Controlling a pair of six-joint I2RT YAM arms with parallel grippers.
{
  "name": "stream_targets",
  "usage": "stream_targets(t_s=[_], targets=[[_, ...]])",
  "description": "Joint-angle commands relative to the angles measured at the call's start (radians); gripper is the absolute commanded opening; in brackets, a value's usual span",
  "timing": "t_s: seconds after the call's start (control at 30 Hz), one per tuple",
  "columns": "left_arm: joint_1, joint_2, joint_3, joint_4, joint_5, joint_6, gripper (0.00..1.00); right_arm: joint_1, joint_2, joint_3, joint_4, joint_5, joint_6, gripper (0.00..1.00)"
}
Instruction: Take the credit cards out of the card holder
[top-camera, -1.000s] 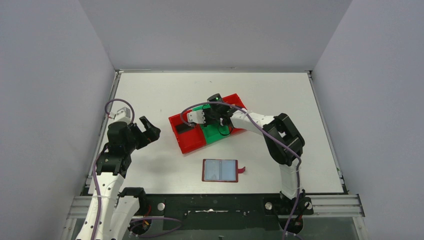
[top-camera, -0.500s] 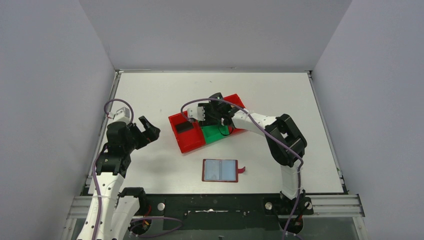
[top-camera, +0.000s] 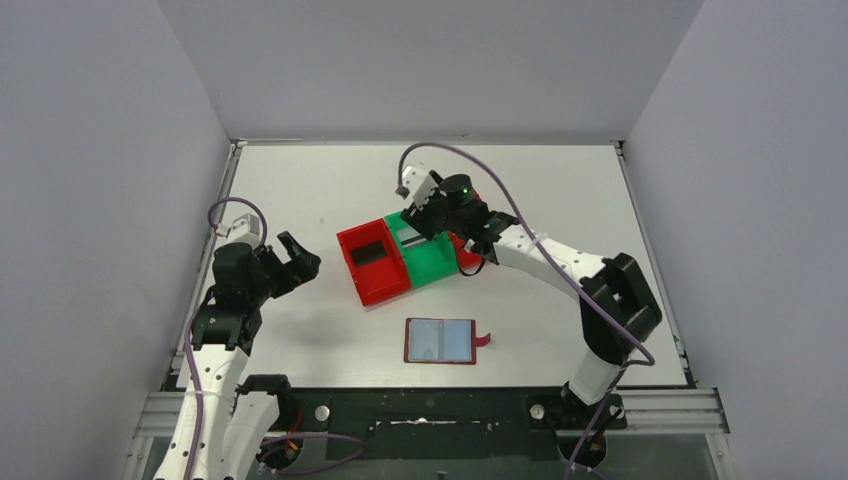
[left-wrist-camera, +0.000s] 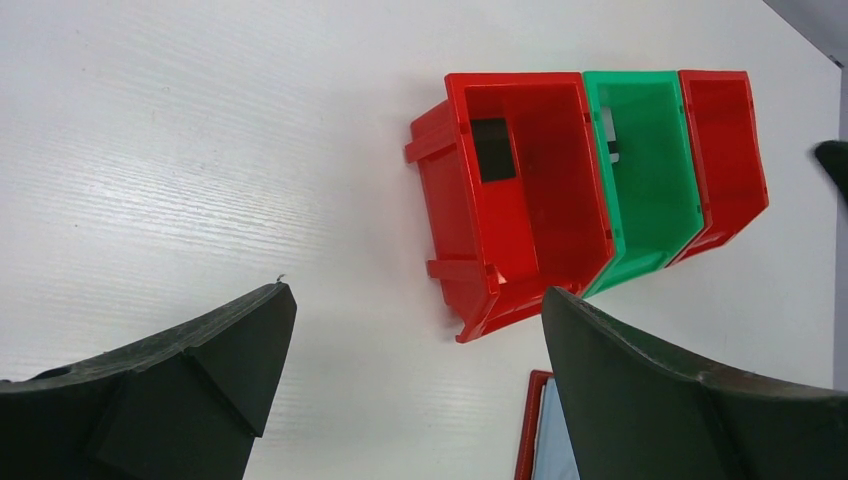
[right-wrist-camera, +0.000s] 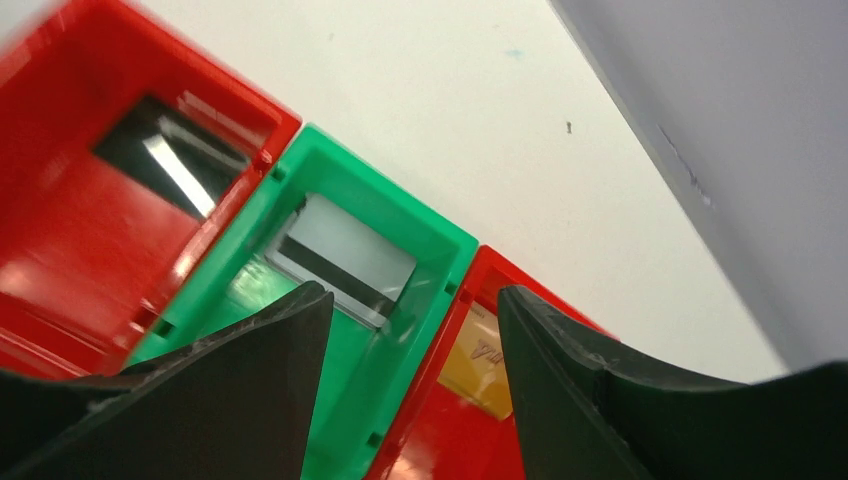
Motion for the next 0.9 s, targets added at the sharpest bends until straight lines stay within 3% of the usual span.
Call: stream_targets(t_s=[0.0, 0.23, 0.4, 0.6, 0.87], targets=[[0.005, -0.005, -0.01, 0.078, 0.038, 0.027, 0.97, 0.007, -0.169, -0.002, -0.194, 0.243, 0.743, 0.51], [0.005, 0.01, -0.017, 0.087, 0.069, 0.033, 0.97, 0.275, -0.299, -0.268, -0.329, 0.489, 1.264, 0.61], [0.006, 0.011, -0.014, 0.079, 0.045, 0.03, 0.97, 0.419, -0.211, -0.303, -0.4, 0.537, 1.429, 0.63], [0.007, 0.011, -0.014, 0.078, 0.039, 0.029, 0.98, 0.52, -0.063, -0.188, -0.602, 0.611, 1.489, 0.65], [0.007, 0.009, -0.016, 0.081, 0.043, 0.029, 0.98, 0.551, 0.017, -0.133, -0.591, 0.574, 1.433, 0.64]])
